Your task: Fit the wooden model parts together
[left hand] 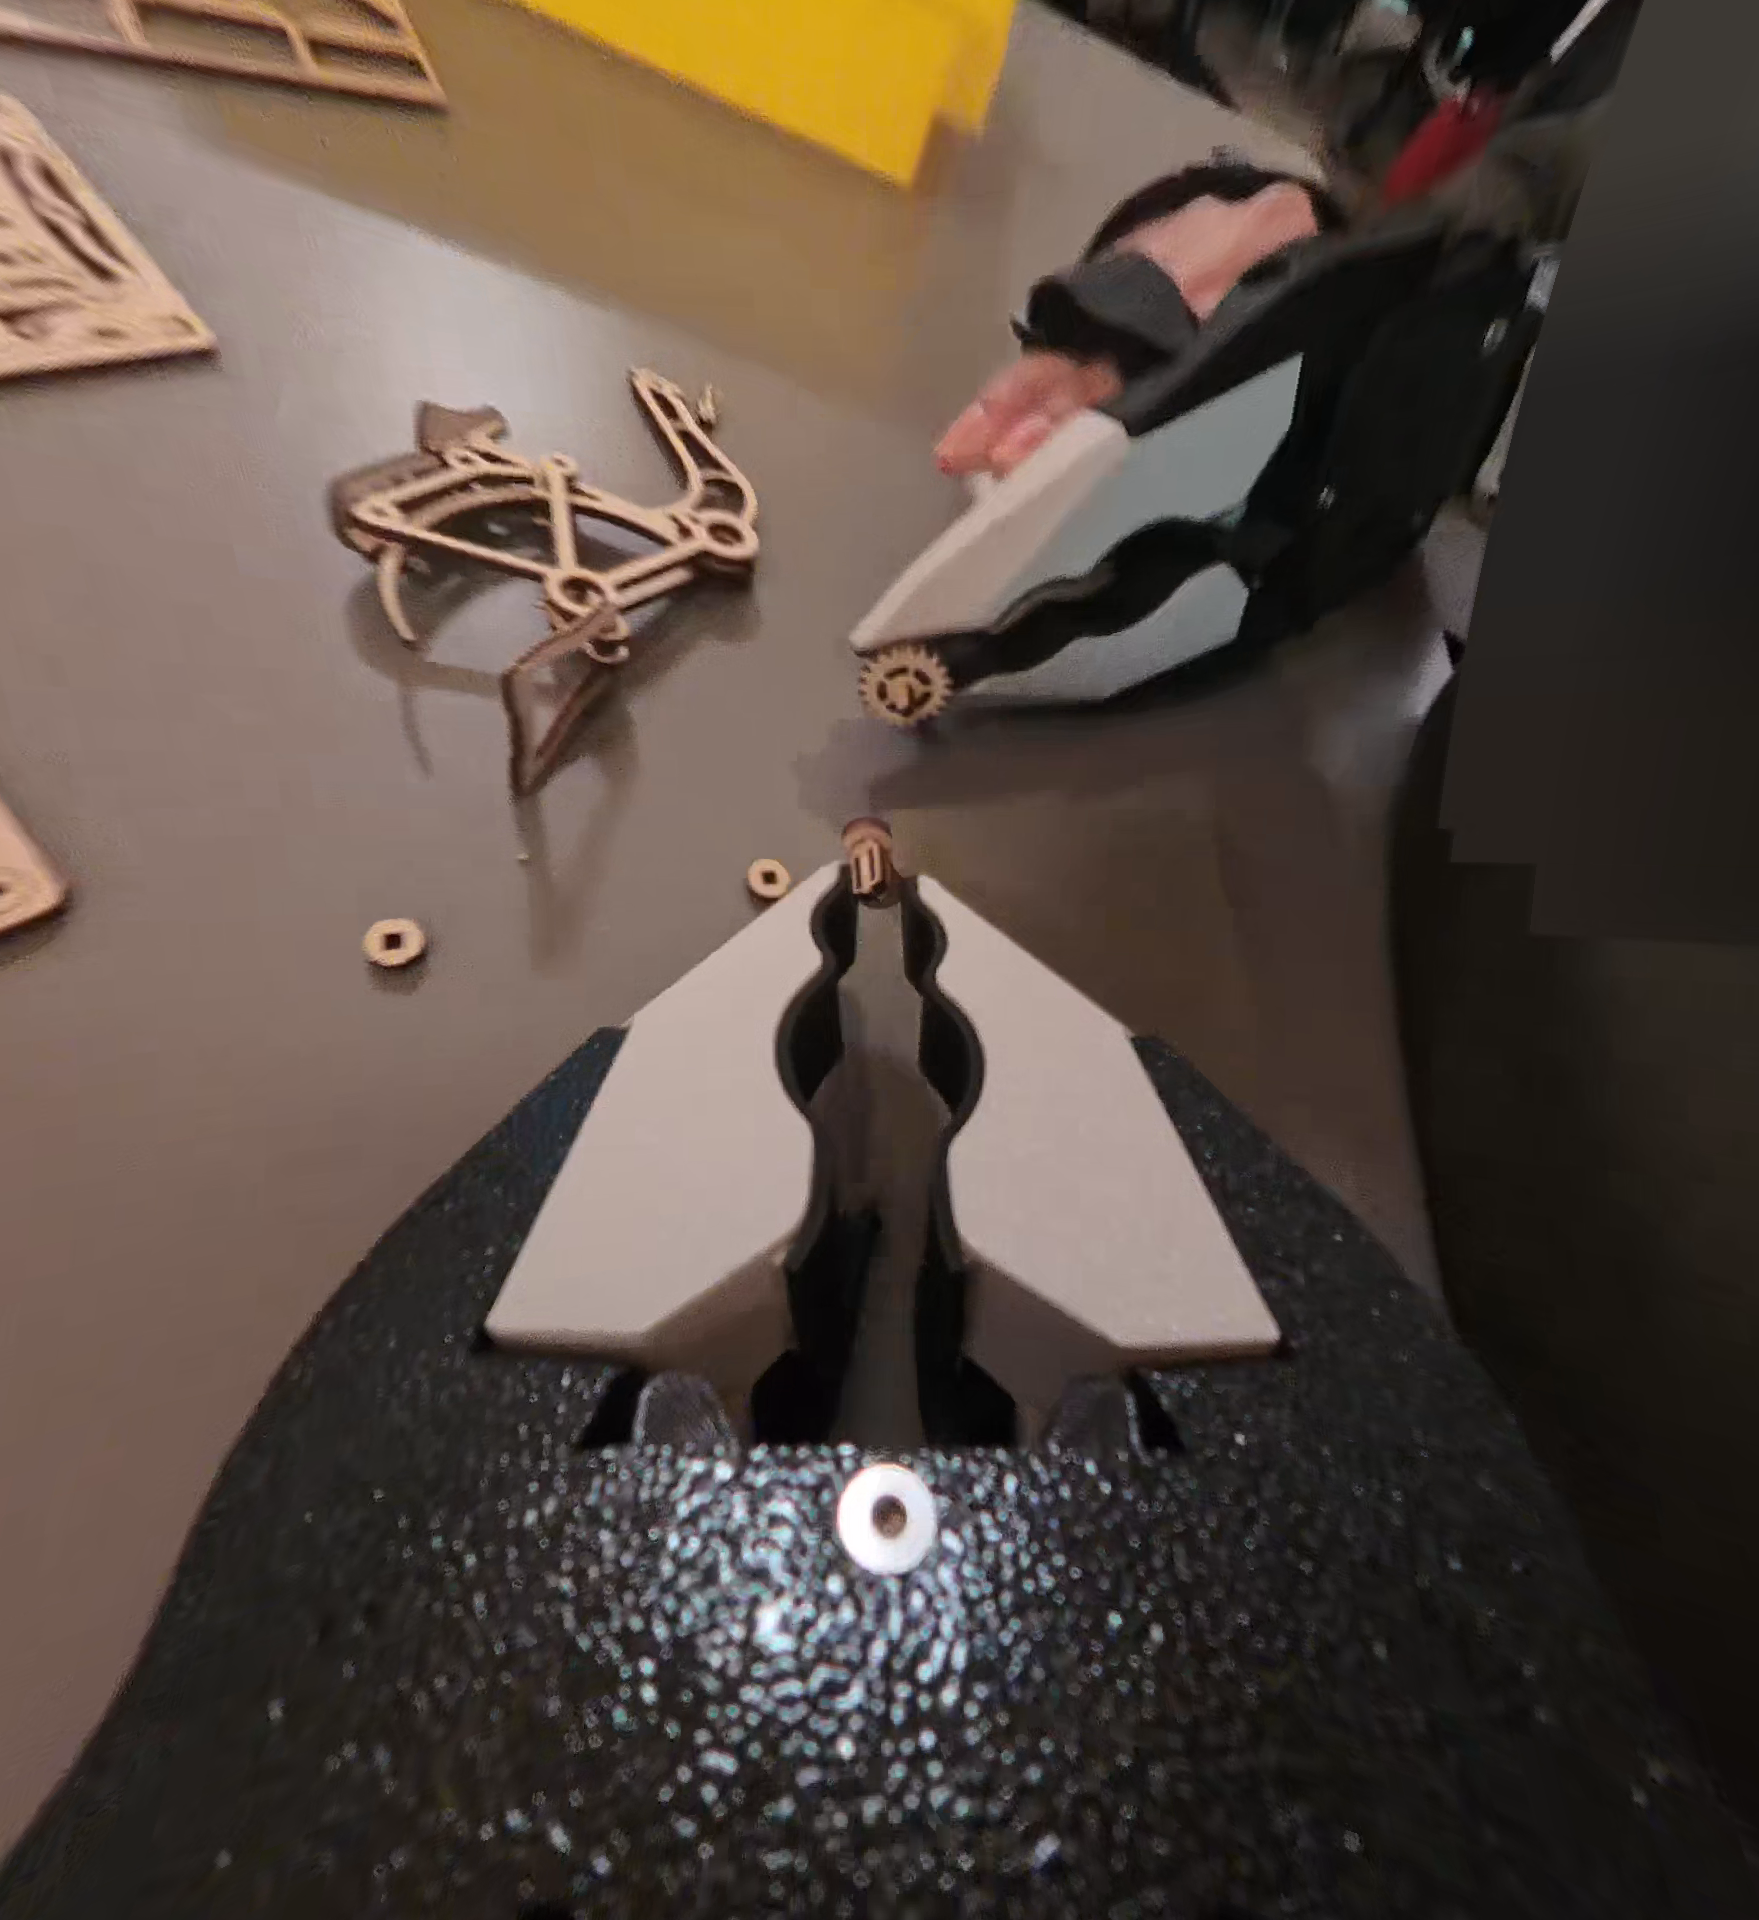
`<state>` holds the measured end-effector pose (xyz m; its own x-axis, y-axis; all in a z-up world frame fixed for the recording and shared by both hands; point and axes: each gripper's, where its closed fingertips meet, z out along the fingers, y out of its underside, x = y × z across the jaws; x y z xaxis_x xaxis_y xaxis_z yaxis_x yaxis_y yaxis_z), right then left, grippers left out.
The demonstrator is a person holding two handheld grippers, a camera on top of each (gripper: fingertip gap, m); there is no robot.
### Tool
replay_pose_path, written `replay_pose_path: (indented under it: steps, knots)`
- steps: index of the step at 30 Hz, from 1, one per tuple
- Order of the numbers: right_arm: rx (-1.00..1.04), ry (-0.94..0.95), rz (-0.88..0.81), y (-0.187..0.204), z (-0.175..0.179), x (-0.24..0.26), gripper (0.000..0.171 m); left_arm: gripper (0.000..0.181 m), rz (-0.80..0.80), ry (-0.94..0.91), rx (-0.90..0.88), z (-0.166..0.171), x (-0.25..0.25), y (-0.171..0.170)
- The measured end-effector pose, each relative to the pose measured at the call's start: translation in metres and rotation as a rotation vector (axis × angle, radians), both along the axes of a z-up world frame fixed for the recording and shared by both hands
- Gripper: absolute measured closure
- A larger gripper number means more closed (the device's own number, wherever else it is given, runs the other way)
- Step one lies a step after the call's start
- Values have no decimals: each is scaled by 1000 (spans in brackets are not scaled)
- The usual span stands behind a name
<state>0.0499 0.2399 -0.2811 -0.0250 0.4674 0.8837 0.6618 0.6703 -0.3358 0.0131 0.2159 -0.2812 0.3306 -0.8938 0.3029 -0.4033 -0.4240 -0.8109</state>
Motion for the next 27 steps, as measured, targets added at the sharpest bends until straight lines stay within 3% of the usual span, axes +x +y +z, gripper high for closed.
replay_pose_path:
  steps: [5,8,14,19,23,27]
  knots:
    - [19,2,11,-1,2,0,164,172,-23,70,-83,-11,2,-4]
    - [0,11,11,-1,3,0,164,151,-16,96,-82,-11,2,-5]
    - [0,18,12,-4,5,-3,165,133,-20,86,172,11,19,1]
    - [-41,27,25,-11,4,-9,164,144,-81,155,445,11,40,-1]
    - [-55,41,19,-12,7,-9,164,164,-72,174,508,13,41,1]
    - [-87,33,44,-16,1,-11,164,165,-104,227,504,7,38,-2]
